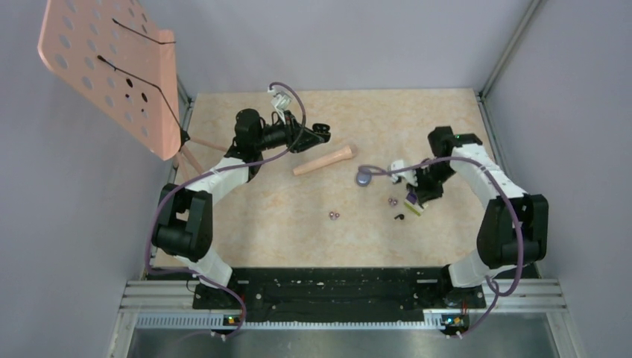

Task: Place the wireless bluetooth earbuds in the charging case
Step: Pick up the earbud from the center of the board, then place the earbud in the charging case.

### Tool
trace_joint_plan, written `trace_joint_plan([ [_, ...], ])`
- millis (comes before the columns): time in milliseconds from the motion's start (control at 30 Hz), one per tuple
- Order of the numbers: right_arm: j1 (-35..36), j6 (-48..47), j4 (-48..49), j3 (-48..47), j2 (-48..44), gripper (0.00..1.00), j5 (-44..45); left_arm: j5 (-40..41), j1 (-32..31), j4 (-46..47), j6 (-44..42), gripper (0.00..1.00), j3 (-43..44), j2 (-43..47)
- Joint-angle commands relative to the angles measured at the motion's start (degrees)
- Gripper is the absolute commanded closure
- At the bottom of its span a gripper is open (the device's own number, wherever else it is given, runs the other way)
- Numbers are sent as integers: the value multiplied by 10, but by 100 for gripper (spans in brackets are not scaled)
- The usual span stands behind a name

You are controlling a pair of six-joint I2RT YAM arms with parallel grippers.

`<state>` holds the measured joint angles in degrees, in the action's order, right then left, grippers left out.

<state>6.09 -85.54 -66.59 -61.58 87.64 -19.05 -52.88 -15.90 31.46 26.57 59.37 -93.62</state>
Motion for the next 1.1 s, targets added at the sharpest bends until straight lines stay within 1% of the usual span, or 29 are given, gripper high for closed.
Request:
trace_joint_plan([
  [0, 5, 182, -35, -166, -27, 100, -175, 23, -1, 66, 37, 100, 28, -2],
  [67, 20, 292, 29, -216, -42, 100, -203, 35, -2, 74, 48, 100, 35, -6],
  [100, 29, 353, 86, -222, -55, 100, -210, 41, -4, 77, 52, 100, 40, -7],
  [133, 41, 421, 153, -220, -71, 100, -201, 46, -7, 79, 55, 100, 44, -9],
  [167, 55, 508, 240, -208, -91, 100, -183, 54, -11, 80, 58, 100, 50, -10],
  [233, 83, 615, 408, -168, -135, 100, -139, 71, -20, 81, 59, 100, 60, -10],
  [300, 131, 669, 545, -128, -166, 100, -45, 82, -27, 83, 61, 100, 65, -8],
  [333, 151, 677, 595, -117, -176, 100, -23, 92, -31, 83, 61, 100, 66, -6],
  [367, 173, 684, 633, -110, -182, 100, 16, 102, -33, 82, 57, 100, 66, -3],
  [433, 208, 694, 682, -109, -179, 100, 53, 115, -39, 83, 51, 100, 66, 3],
  [533, 253, 695, 715, -117, -164, 100, 88, 108, -40, 98, 51, 100, 68, 5],
  [667, 287, 670, 736, -117, -149, 100, 114, 80, -42, 122, 51, 100, 64, 9],
  [733, 294, 669, 746, -122, -141, 100, 128, 68, -42, 134, 51, 100, 60, 12],
  [867, 301, 667, 754, -132, -119, 100, 130, 39, -42, 166, 56, 100, 52, 18],
  [1067, 332, 648, 744, -151, -93, 100, 150, 23, -43, 230, 47, 100, 27, 37],
])
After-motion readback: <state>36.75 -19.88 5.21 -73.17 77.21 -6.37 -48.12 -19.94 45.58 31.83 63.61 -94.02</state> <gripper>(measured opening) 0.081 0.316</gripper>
